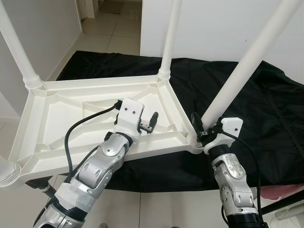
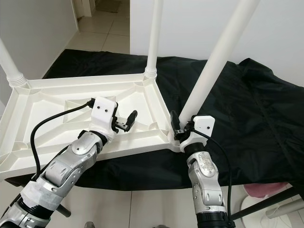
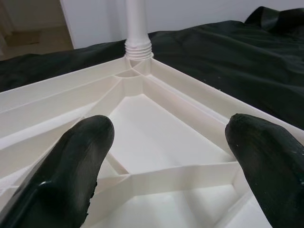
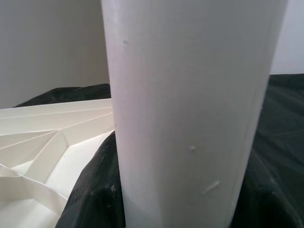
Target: Building children table
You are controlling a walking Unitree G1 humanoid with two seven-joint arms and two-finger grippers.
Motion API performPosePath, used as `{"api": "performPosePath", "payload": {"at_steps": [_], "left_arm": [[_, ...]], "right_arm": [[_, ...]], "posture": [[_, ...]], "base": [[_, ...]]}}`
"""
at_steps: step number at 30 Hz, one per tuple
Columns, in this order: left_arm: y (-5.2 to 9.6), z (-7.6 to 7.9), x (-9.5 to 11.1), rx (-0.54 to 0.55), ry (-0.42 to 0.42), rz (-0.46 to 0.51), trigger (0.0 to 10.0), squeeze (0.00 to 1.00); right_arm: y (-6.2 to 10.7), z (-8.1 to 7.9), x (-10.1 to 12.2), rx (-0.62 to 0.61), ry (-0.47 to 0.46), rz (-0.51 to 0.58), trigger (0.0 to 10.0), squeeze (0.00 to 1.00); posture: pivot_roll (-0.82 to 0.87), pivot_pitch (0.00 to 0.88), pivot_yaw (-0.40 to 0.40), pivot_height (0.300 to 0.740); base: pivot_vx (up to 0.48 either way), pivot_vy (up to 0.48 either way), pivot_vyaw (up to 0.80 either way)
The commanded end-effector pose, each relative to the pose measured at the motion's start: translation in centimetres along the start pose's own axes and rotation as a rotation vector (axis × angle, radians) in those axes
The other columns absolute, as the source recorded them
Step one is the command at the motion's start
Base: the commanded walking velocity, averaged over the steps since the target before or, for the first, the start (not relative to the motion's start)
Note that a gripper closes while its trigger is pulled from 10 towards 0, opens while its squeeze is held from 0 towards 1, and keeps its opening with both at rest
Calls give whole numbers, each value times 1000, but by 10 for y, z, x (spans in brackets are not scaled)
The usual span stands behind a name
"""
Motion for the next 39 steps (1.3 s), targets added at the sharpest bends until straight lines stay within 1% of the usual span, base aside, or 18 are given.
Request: {"api": "performPosePath", "payload": {"at_steps": [1, 5, 6, 8, 11, 12, 20, 22, 31, 36, 39], "left_arm": [[8, 32, -9, -307, -14, -62, 10000, 0], [11, 33, -12, -323, -22, -81, 10000, 0], [11, 33, -12, -323, -22, -81, 10000, 0], [13, 33, -13, -331, -29, -86, 10000, 0], [14, 34, -13, -341, -31, -87, 10000, 0], [15, 36, -13, -360, -31, -90, 10000, 0], [19, 38, -14, -387, -33, -98, 10000, 0], [20, 39, -13, -402, -31, -101, 10000, 0], [24, 41, -14, -437, -43, -114, 10000, 0], [24, 41, -14, -438, -45, -119, 10000, 0], [24, 41, -14, -440, -43, -120, 10000, 0]], "right_arm": [[2, 7, -6, -3, -2, -22, 10000, 0], [0, 3, -8, 80, 38, -29, 10000, 0], [0, 3, -8, 80, 38, -29, 10000, 0], [-1, 1, -8, 126, 71, -33, 10000, 0], [-1, 0, -9, 145, 83, -36, 10000, 0], [-1, -1, -10, 168, 94, -41, 10000, 0], [0, -2, -12, 226, 103, -47, 10000, 0], [4, -1, -18, 248, 103, -67, 10000, 0], [16, 8, -32, 235, 101, -111, 10000, 0], [18, 14, -37, 213, 84, -127, 10000, 0], [16, 16, -38, 195, 58, -129, 10000, 0]], "posture": [[-13, 15, -44, 740], [-12, 20, -41, 740], [-12, 20, -41, 740], [-12, 20, -41, 740], [-14, 20, -39, 740], [-12, 19, -41, 740], [-8, 19, -41, 740], [-6, 22, -40, 740], [-10, 22, -34, 740], [-13, 23, -30, 740], [-15, 26, -27, 740]], "base": [[0, 0, 0], [0, 0, 0], [0, 0, 0], [0, 0, 0], [0, 0, 0], [0, 0, 0], [0, 0, 0], [0, 0, 0], [0, 0, 0], [0, 0, 0], [0, 0, 0]]}}
Point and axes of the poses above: a point about 5 cm out from each wrist's last joint towards the gripper, its own y axis pointing back from the gripper into the wrist, its own x axis along the axis of the wrist's last joint, z = x × y, the point moved 5 cm from there along -y, pointing out of the wrist towards the gripper, and after that the axes turned 8 degrees about y, right-handed, at the moved point
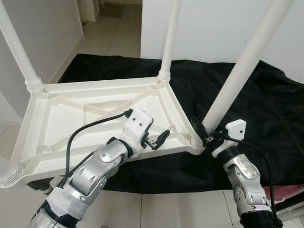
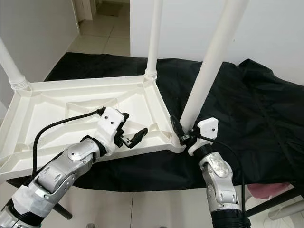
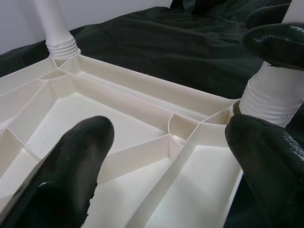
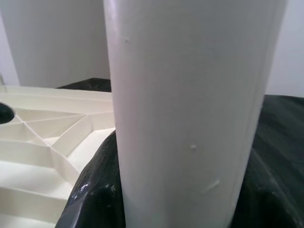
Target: Building children table
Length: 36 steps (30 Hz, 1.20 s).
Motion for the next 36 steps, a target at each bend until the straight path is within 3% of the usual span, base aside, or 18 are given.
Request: {"api": "performPosePath", "payload": {"at_steps": [1, 8, 12, 20, 29, 36], "left_arm": [[1, 16, -3, -142, -2, -32, 10000, 0], [1, 16, -3, -139, -2, -36, 10000, 0], [1, 15, -2, -135, -3, -35, 10000, 0], [1, 16, -1, -132, -2, -34, 10000, 0], [2, 14, -1, -122, -1, -34, 10000, 0], [1, 13, 0, -119, 1, -30, 10000, 0]], "right_arm": [[9, 1, -28, -17, -52, -112, 10000, 0], [2, -1, -29, -11, -58, -109, 10000, 0], [-11, -8, -27, 16, -61, -102, 10000, 0], [-17, -20, -26, 83, -25, -100, 10000, 0], [-3, -24, -31, 147, 36, -112, 10000, 0], [9, -13, -34, 131, 51, -127, 10000, 0]], "posture": [[-17, 26, -25, 740], [-15, 26, -24, 740], [-11, 25, -25, 740], [-8, 28, -29, 740], [-10, 25, -35, 740], [-19, 18, -34, 740]], "base": [[0, 0, 0], [0, 0, 0], [0, 0, 0], [0, 0, 0], [0, 0, 0], [0, 0, 0]]}}
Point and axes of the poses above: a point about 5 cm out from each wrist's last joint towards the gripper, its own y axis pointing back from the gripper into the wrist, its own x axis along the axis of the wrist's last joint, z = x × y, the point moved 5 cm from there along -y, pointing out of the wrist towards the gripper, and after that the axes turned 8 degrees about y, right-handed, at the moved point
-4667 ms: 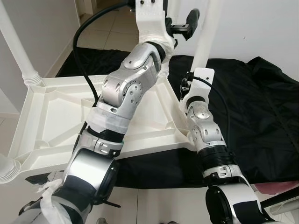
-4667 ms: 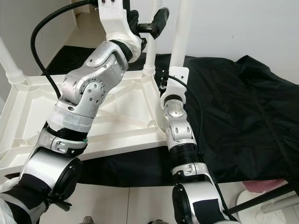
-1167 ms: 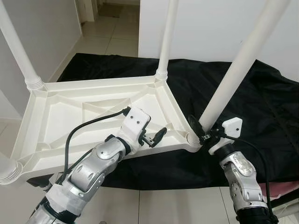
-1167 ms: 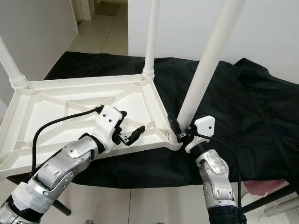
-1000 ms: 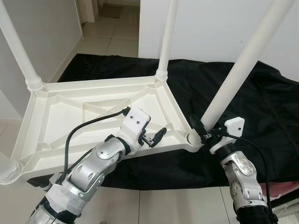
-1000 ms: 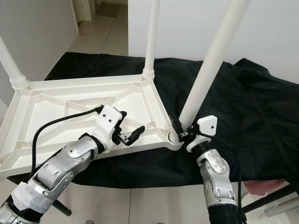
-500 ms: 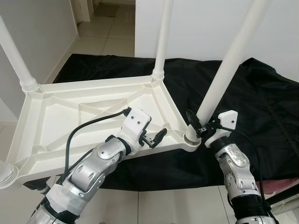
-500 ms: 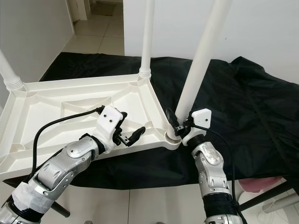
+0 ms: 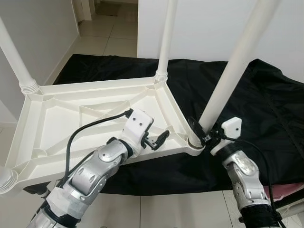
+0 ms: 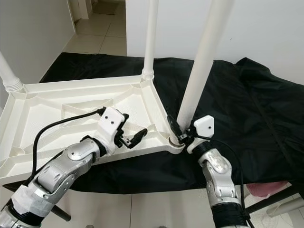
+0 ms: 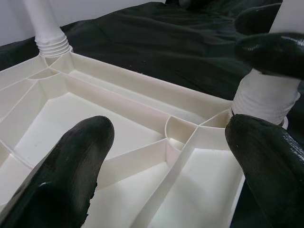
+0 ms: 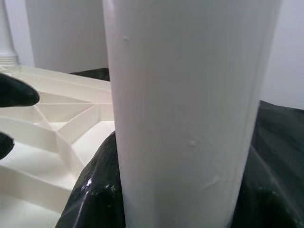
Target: Building children table
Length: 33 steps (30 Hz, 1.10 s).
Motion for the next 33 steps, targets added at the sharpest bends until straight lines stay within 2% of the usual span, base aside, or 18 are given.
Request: {"api": "performPosePath", "payload": {"at_steps": [1, 8, 13, 20, 22, 27, 33], "left_arm": [[1, 12, 0, -121, -7, -18, 10000, 0], [0, 14, 0, -131, -4, -18, 10000, 0], [0, 15, 0, -134, -8, -22, 10000, 0], [0, 15, 0, -133, -10, -21, 10000, 0], [0, 13, 1, -126, -7, -19, 10000, 0], [0, 13, 2, -124, -7, -18, 10000, 0], [0, 12, 3, -121, -9, -15, 10000, 0]], "right_arm": [[14, -7, -30, 11, -46, -126, 10000, 0], [17, -7, -31, 15, -26, -129, 10000, 0], [12, -17, -31, 70, 12, -117, 10000, 0], [9, -21, -30, 100, 48, -109, 10000, 0], [9, -28, -29, 130, 77, -101, 10000, 0], [8, -30, -29, 122, 44, -98, 10000, 0], [7, -22, -32, 58, -73, -99, 10000, 0]], "posture": [[-19, 18, -34, 740], [-20, 17, -31, 740], [-18, 15, -28, 740], [-15, 16, -30, 740], [-15, 19, -32, 740], [-13, 23, -33, 740], [-12, 24, -30, 740]], "base": [[0, 0, 0], [0, 0, 0], [0, 0, 0], [0, 0, 0], [0, 0, 0], [0, 0, 0], [0, 0, 0]]}}
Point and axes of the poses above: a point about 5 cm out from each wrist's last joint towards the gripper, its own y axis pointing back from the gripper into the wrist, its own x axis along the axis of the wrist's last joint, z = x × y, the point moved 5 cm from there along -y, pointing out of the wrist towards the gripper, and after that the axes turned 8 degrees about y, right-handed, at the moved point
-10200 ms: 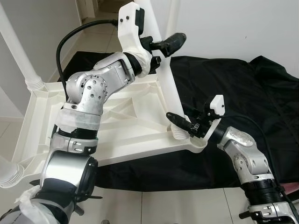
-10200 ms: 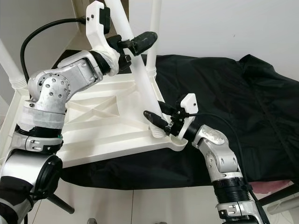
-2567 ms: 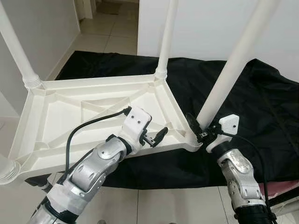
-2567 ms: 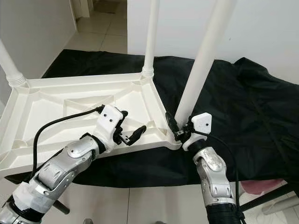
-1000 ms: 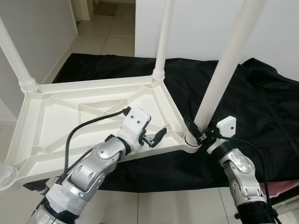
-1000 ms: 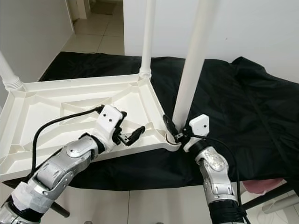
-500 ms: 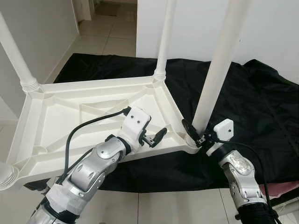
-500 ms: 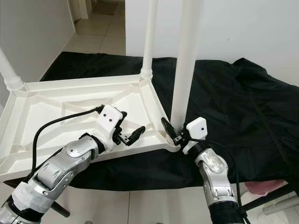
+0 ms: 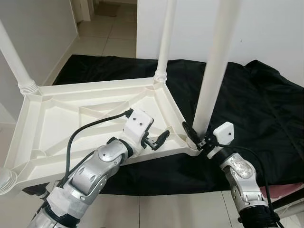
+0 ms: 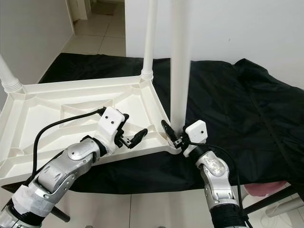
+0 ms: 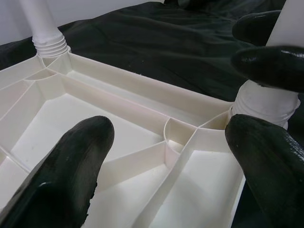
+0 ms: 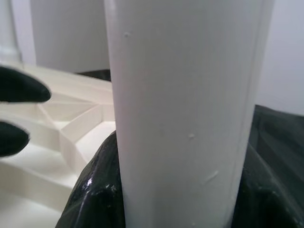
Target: Building children table
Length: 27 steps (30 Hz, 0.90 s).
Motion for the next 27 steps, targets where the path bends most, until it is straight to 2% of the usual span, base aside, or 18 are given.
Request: {"api": "performPosePath", "payload": {"at_steps": [1, 21, 23, 27], "left_arm": [[0, 12, 3, -123, -10, -12, 10000, 0], [1, 12, 4, -128, -15, -15, 10000, 0], [2, 12, 5, -128, -15, -15, 10000, 0], [2, 12, 5, -128, -15, -16, 10000, 0]], "right_arm": [[10, -10, -31, 14, -94, -131, 10000, 0], [10, -6, -39, -58, -212, -166, 10000, 0], [12, -4, -42, -96, -252, -172, 10000, 0], [13, -3, -43, -112, -273, -174, 10000, 0]], "posture": [[-12, 24, -30, 740], [-8, 27, -24, 740], [-9, 26, -23, 740], [-9, 26, -23, 740]], "base": [[0, 0, 0], [0, 0, 0], [0, 0, 0], [0, 0, 0]]}}
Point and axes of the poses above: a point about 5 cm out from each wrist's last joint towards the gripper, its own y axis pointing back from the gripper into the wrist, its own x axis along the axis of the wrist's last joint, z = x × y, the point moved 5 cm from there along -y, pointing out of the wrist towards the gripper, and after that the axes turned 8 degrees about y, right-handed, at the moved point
